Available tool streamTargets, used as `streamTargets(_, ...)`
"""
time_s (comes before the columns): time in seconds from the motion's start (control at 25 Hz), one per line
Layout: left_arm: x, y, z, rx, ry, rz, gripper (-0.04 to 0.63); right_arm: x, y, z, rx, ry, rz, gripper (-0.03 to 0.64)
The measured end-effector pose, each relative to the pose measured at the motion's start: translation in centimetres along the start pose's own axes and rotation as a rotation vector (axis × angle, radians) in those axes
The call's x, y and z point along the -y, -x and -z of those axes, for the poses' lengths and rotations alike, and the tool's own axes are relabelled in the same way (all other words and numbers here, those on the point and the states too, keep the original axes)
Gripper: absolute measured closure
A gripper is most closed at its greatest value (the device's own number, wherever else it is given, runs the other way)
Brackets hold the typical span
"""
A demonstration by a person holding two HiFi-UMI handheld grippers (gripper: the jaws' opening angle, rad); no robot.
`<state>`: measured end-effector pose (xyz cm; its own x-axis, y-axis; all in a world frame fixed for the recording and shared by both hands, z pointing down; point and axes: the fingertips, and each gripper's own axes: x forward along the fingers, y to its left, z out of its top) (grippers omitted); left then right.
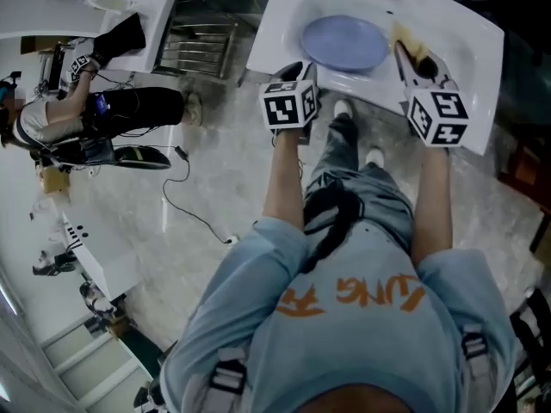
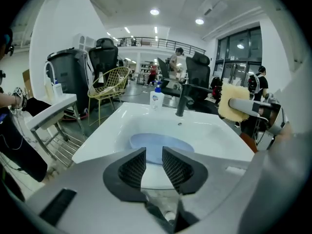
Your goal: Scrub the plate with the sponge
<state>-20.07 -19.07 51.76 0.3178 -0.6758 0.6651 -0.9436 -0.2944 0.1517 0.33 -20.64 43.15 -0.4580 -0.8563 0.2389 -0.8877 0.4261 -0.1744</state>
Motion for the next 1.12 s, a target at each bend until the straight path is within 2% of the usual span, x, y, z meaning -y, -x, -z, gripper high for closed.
streamTargets(0.24,-1.7,-3.7,-0.9,-0.095,0.066,0.044,0.472,2.2,-3.5,-0.4,-0.008,-0.018,0.024,0.58)
streamTargets(0.44,-3.9,-6.3,-0.7,-0.22,0.005,0.029,0.471,2.7,-7.2,1.1,-0.056,-0.062,0.026,0.58)
streamTargets(0.56,-3.9,-7.9,0.2,-0.291,0.003,0.043,0.471,3.6,-8.5,2.4,-0.079,-0.086,0.03,0.58)
streamTargets(0.72,-3.7,-9.4,0.8,-0.383,0.052,0.091,0.472,4.1,-10.2,3.0,-0.088,-0.109,0.04,0.58)
streamTargets(0.96,-5.2,-10.5,1.3,-0.481,0.119,0.074,0.472,4.3,-11.5,3.8,-0.114,-0.122,0.042,0.58)
streamTargets(1.12,-5.0,-11.3,2.5,-0.553,0.174,0.101,0.474,4.8,-11.8,4.4,-0.124,-0.123,0.049,0.58)
